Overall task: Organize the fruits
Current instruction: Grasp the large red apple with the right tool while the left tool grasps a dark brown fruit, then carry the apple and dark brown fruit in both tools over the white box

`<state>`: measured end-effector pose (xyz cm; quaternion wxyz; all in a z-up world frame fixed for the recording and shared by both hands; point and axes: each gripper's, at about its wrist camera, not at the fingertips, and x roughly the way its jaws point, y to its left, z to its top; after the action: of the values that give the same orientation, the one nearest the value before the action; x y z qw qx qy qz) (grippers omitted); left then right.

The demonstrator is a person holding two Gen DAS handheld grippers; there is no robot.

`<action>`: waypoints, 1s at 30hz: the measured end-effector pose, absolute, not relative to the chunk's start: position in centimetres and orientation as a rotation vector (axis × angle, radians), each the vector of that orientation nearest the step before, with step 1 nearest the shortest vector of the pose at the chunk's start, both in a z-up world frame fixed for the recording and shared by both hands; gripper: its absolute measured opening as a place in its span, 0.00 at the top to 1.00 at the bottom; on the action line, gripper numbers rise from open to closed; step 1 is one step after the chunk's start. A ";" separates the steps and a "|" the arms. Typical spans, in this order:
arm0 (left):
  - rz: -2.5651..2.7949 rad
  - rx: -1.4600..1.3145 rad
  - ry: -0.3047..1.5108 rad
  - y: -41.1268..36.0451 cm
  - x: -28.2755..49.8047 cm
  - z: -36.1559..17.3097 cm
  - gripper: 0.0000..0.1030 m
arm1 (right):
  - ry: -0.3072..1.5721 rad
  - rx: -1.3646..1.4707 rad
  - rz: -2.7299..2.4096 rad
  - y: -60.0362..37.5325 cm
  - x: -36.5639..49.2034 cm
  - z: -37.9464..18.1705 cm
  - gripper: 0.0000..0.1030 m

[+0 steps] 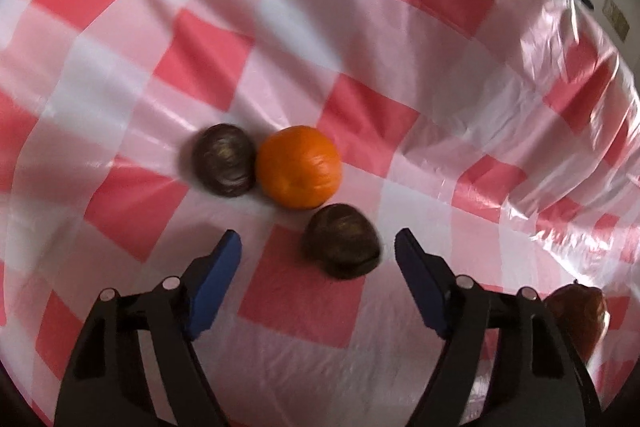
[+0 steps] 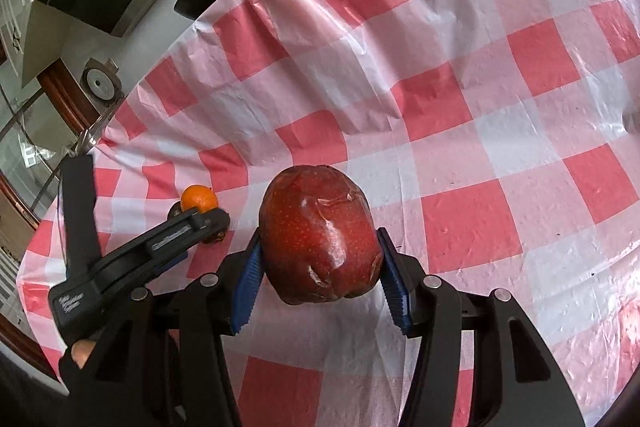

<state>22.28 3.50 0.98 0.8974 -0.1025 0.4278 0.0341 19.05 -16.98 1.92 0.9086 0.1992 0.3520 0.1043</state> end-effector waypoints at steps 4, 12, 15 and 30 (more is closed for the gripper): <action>0.075 -0.140 0.880 2.6 22.3 0.9 0.62 | 0.729 0.416 0.215 -17.1 19.1 1.8 0.49; 0.065 -0.121 0.772 2.8 19.5 2.3 0.63 | 0.727 0.419 0.225 -17.1 19.0 1.8 0.49; 0.059 -0.139 0.747 2.8 18.6 2.7 0.63 | 0.728 0.429 0.237 -17.2 19.4 1.7 0.49; 0.107 -0.237 0.665 5.5 6.7 4.4 0.63 | 0.698 0.422 0.265 -17.0 16.4 2.2 0.49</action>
<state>6.71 5.53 4.39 0.9370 -0.1160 0.3253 0.0522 16.44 -17.01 2.20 0.9095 0.2046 0.3383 0.1285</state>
